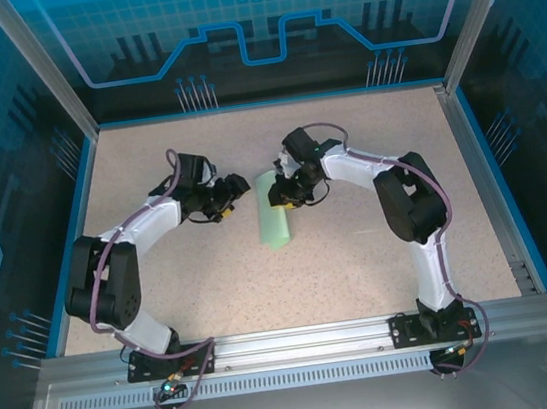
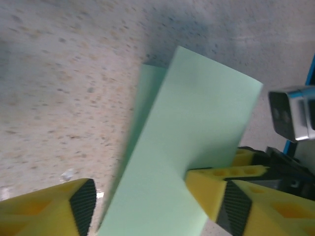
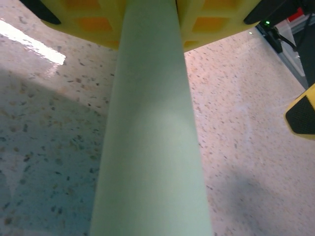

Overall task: Fold a paper plane with a square sheet of paper (pick it up from the middle)
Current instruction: Fold the square sheet of paper in half at the center of the table.

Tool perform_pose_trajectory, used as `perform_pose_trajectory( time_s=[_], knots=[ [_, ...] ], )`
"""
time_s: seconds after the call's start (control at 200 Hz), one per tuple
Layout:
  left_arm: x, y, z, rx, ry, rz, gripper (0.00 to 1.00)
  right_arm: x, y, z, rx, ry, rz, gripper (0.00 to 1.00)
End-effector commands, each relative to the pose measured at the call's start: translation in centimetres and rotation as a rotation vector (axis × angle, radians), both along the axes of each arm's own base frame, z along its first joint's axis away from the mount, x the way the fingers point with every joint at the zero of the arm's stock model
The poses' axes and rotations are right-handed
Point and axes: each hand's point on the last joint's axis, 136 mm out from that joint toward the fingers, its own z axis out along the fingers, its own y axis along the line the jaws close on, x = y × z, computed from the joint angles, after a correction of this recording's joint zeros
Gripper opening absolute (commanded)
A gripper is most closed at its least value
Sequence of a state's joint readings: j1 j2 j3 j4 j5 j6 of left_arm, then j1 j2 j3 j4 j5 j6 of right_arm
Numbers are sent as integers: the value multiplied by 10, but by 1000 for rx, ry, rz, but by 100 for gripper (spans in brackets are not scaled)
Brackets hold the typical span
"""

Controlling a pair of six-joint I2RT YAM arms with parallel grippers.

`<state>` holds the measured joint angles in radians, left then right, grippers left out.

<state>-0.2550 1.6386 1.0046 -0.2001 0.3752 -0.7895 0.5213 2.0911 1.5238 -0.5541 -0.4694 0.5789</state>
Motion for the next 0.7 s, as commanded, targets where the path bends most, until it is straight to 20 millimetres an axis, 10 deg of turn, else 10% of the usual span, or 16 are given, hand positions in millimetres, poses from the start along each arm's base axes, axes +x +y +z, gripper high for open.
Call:
perform_pose_trajectory(
  time_s=[0.0,0.695],
  knots=[
    [-4,-24,-9,-66,5,-52,65,-8,-15,-23,-63,44,30,28],
    [-5,-64,-49,-100,110,-137,17,-14,-34,-44,-160,93,45,30]
  ],
)
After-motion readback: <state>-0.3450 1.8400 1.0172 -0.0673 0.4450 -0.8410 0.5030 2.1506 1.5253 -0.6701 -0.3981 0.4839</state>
